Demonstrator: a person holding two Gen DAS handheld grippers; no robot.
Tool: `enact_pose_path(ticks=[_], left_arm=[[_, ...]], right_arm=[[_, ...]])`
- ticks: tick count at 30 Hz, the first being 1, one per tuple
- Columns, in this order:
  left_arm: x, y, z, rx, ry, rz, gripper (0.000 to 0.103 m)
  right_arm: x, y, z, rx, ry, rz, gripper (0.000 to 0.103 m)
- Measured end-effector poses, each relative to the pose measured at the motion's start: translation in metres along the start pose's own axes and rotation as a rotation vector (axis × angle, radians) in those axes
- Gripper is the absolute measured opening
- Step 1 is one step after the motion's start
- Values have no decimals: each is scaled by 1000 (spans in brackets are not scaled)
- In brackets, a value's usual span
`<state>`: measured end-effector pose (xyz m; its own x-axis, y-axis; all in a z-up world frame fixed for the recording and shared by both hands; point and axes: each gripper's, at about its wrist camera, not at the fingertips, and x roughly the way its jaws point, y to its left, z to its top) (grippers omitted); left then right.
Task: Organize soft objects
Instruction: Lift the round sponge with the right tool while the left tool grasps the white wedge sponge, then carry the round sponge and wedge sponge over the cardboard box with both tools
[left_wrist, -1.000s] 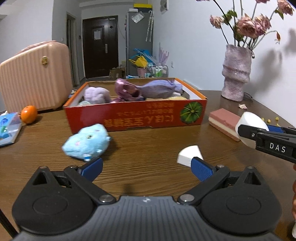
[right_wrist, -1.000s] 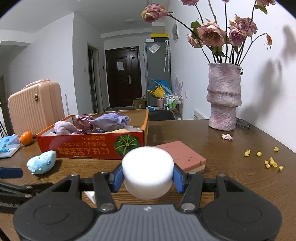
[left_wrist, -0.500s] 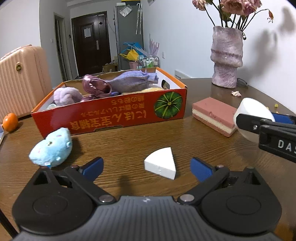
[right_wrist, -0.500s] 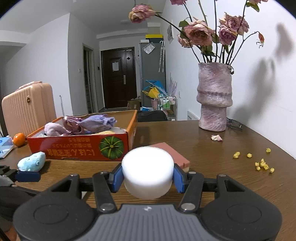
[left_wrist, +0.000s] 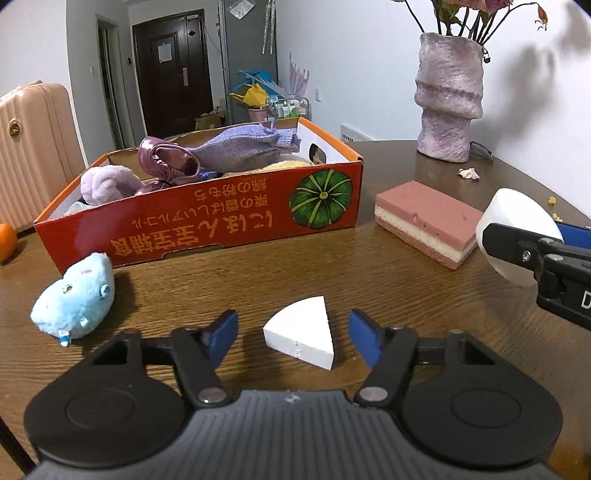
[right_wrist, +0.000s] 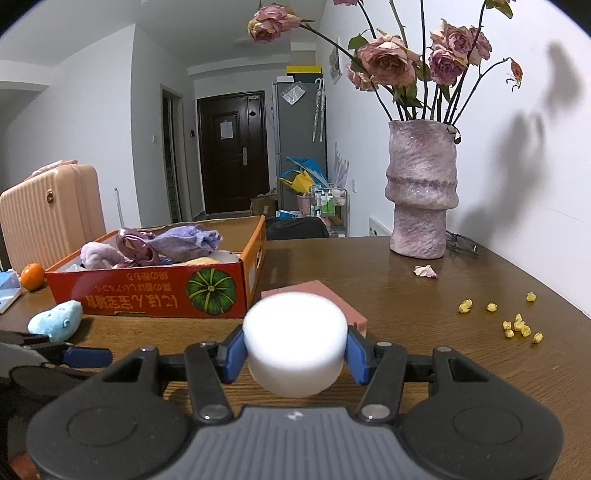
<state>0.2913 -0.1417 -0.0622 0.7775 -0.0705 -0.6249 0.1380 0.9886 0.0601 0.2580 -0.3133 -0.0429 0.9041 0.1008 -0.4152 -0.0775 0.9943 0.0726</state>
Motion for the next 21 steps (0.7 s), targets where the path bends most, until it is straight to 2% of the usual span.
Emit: enact_pose_path(ticks=[5, 6, 14, 21], left_arm=[[3, 2, 0, -12, 20, -34, 39], [4, 2, 0, -14, 23, -38, 38], [3, 3, -1, -20, 23, -52, 34], [-8, 7, 0, -33, -26, -51, 34]], right_arm=[[0, 0, 0, -1, 1, -1, 54], [0, 0, 0, -2, 2, 0, 54], [0, 2, 0, -5, 2, 1, 54], [-1, 4, -1, -6, -11, 10, 54]])
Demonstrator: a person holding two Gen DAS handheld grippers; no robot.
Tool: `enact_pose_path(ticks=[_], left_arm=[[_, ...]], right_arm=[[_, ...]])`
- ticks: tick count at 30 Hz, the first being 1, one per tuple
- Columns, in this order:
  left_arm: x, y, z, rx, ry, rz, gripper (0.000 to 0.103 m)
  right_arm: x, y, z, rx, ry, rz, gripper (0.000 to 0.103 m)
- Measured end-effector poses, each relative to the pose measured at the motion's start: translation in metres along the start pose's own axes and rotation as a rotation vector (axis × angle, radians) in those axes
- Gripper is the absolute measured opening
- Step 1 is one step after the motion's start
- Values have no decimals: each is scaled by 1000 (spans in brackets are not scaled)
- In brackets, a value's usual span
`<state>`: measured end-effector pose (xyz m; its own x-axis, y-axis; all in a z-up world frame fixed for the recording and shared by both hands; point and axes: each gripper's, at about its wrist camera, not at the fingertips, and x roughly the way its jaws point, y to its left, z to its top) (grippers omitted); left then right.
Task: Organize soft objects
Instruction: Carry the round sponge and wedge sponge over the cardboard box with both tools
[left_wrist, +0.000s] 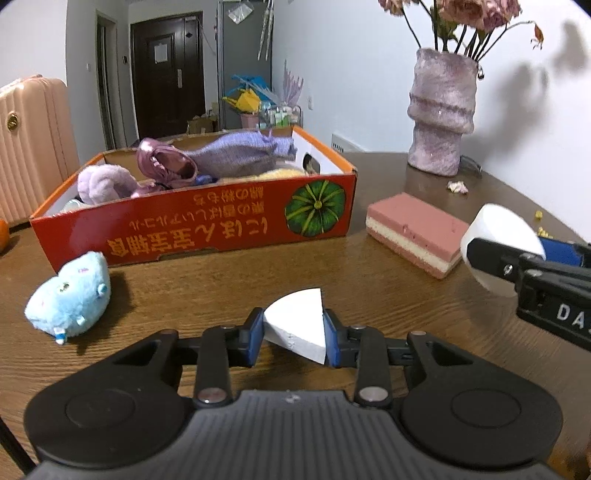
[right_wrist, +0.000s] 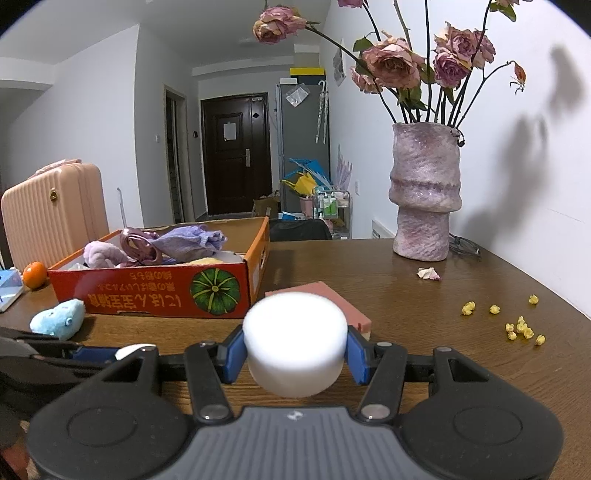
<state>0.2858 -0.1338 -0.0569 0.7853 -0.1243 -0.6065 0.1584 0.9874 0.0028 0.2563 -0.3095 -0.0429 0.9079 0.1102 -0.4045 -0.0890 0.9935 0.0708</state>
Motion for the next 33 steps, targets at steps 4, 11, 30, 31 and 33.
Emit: enact_pose_path(ticks=[4, 11, 30, 31, 33], left_arm=[[-12, 2, 2, -1, -38, -6, 34], [-35, 9, 5, -8, -117, 0, 34], [-68, 59, 7, -89, -196, 78, 34], [-70, 61, 7, -91, -199, 82, 34], [-73, 66, 6, -93, -205, 89, 34]], right_arm=[[-2, 3, 0, -7, -23, 17, 54], [-6, 13, -1, -32, -72, 36, 54], [-7, 53, 0, -6, -130, 23, 54], [-7, 55, 0, -4, -130, 22, 54], [-6, 60, 0, -6, -133, 19, 54]])
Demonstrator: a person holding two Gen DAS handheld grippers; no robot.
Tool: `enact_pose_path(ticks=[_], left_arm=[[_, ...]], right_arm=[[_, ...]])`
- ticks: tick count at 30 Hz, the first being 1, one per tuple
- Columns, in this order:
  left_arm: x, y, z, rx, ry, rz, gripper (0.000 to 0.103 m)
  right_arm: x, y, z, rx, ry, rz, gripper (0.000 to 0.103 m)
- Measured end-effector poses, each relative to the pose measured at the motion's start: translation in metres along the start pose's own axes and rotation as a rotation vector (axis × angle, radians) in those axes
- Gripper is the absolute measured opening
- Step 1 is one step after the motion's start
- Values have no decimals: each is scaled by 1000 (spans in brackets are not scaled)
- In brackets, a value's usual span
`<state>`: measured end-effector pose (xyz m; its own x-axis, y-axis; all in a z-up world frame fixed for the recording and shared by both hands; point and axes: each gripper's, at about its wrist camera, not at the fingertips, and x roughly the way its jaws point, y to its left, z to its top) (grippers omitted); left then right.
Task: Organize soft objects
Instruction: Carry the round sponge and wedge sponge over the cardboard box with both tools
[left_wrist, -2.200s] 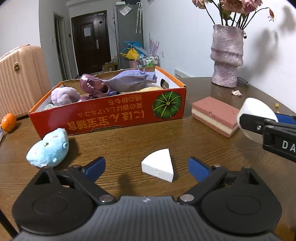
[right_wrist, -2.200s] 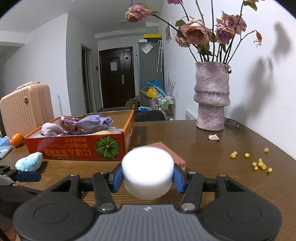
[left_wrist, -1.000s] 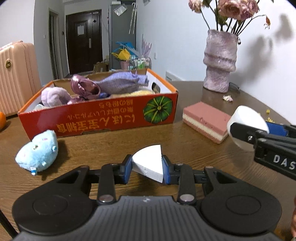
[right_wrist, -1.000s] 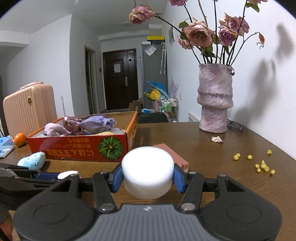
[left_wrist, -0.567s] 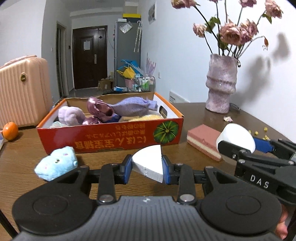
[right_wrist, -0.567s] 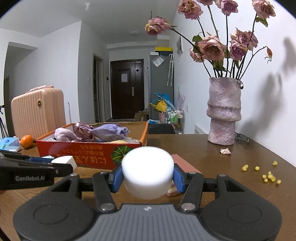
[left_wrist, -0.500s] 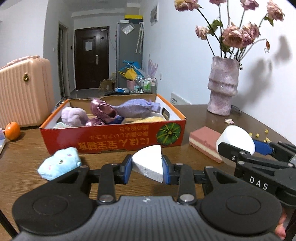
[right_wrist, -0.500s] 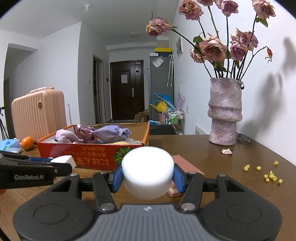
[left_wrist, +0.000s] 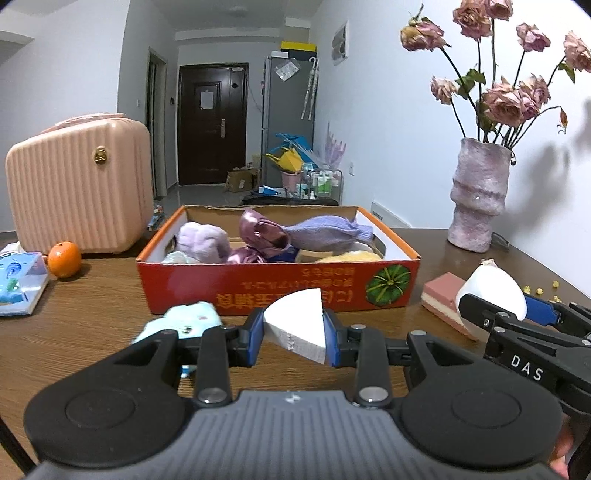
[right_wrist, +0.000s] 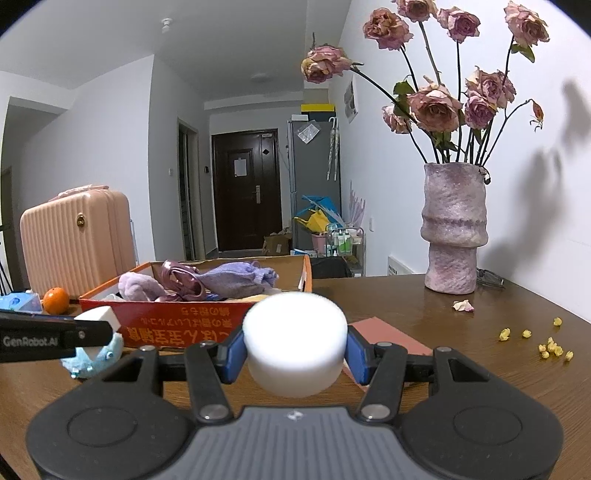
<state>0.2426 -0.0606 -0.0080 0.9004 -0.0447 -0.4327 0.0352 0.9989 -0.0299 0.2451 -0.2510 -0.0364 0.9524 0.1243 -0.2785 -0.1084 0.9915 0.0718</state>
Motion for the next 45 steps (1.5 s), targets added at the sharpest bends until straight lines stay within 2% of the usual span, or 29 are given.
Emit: enact_pose_path(ticks=[12, 21, 45], left_arm=[[-6, 18, 4, -15, -23, 10, 34], [1, 21, 14, -21, -53, 29, 34], [69, 53, 55, -96, -82, 84, 34]], right_arm=[[6, 16, 3, 8, -26, -33, 54], [26, 27, 10, 11, -49, -42, 54], [105, 39, 37, 26, -85, -42, 54]])
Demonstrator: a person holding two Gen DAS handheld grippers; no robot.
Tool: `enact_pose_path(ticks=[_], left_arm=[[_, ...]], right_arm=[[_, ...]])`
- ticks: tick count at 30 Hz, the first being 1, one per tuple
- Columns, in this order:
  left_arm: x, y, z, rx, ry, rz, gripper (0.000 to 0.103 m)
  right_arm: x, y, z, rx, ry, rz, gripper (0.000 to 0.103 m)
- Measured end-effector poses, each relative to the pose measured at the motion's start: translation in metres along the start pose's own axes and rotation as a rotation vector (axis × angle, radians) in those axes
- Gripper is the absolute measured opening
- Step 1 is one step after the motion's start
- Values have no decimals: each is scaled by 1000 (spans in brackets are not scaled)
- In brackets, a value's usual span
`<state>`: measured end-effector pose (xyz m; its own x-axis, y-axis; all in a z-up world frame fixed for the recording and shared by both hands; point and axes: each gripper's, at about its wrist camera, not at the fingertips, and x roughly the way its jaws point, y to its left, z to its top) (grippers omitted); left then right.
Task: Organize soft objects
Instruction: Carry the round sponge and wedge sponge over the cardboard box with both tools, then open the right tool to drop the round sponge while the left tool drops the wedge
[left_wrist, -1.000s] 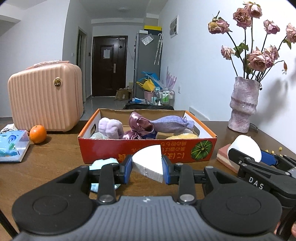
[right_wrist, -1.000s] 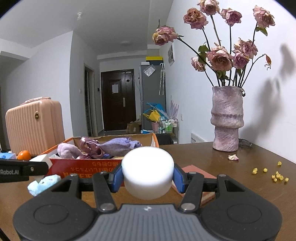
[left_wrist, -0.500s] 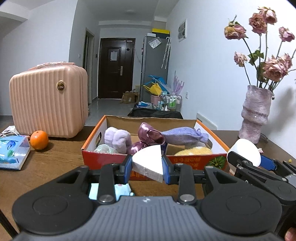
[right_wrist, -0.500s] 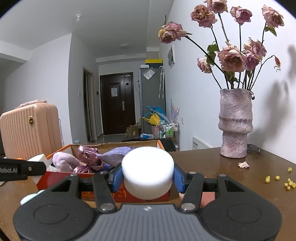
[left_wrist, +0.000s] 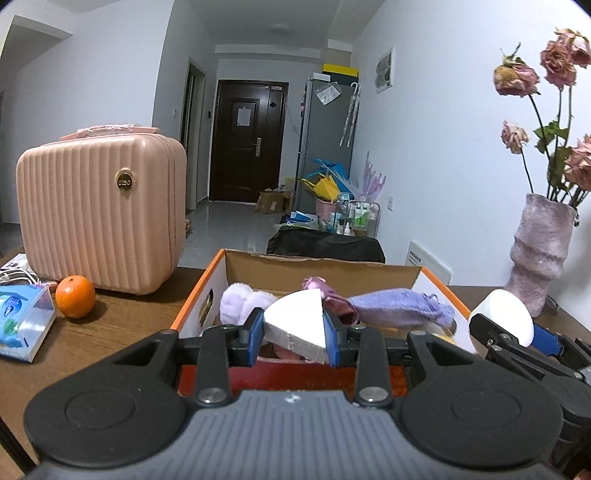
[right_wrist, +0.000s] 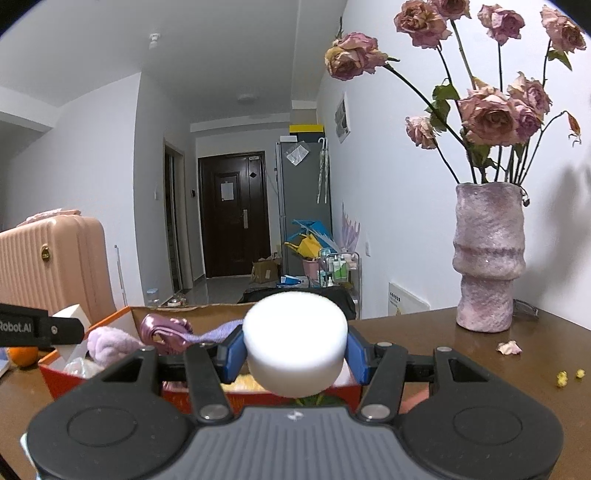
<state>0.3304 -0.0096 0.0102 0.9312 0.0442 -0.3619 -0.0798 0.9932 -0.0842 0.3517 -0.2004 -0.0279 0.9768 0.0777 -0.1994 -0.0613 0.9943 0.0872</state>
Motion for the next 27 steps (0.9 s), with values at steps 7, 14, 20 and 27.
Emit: enact_pose_path(ticks=[7, 14, 20, 27], left_arm=[[24, 3, 10, -6, -8, 16, 34], [50, 8, 21, -17, -13, 32, 34], [74, 12, 29, -32, -7, 52, 34], [96, 17, 35, -44, 1, 73, 34]], right_arm=[[28, 4, 8, 10, -9, 13, 54], [57, 12, 16, 11, -20, 26, 54], [78, 20, 22, 11, -33, 32, 54], [104, 25, 27, 15, -21, 34, 54]])
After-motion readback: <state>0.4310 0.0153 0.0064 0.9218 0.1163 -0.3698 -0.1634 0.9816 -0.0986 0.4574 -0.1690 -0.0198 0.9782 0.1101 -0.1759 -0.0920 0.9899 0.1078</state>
